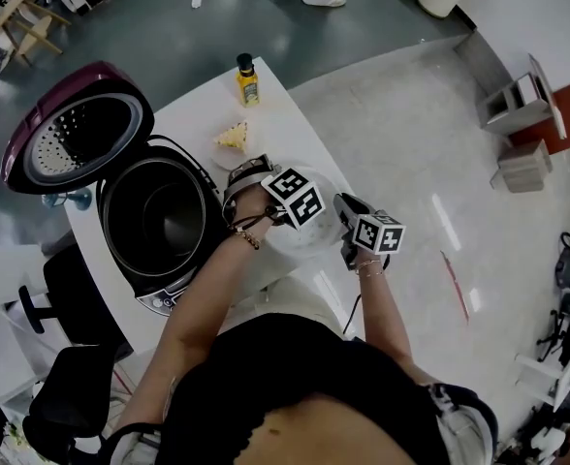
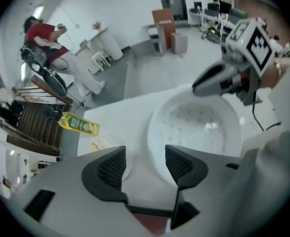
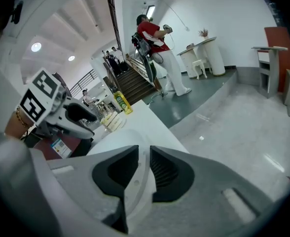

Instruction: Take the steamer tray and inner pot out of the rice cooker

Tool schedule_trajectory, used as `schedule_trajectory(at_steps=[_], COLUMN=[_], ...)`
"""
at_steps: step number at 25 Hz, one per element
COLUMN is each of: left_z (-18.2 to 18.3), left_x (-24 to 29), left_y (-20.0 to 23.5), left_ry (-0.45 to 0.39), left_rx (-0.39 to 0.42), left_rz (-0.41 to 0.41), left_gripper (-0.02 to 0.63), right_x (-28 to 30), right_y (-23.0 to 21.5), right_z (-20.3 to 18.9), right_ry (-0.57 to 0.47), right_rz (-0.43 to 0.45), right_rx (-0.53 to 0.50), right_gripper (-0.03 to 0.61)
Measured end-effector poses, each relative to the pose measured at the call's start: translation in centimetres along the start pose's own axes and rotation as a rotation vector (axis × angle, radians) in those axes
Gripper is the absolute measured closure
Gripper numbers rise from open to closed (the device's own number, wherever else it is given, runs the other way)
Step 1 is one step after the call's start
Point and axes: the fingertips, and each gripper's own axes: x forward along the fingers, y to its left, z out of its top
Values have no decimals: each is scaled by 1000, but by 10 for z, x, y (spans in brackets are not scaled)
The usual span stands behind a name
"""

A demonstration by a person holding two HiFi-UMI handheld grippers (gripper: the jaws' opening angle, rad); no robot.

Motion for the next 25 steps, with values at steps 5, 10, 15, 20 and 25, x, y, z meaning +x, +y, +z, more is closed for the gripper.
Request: schedule_trajectory(at_steps=[5, 10, 15, 20, 25], left_z=[43, -9, -153, -281, -323], left_x=[-110, -271, -328, -299, -246], left_y=[34, 76, 114, 107, 78], left_ry=[-419, -705, -543, -263, -299], left_rx=[-214, -285, -461, -663, -875], left_rz=[109, 422, 716, 710, 457], left_gripper=[504, 570, 607, 609, 607], right_x=[-6, -35, -39, 3, 54], right_y=[-4, 8, 99, 260, 345], right_z=[3, 46, 123, 118, 71], right_ry=[24, 49, 16, 87, 269], right_rz=[-48, -107, -13, 282, 322], right_rx=[-37, -154, -469, -737, -982], right_gripper=[492, 407, 406, 397, 387])
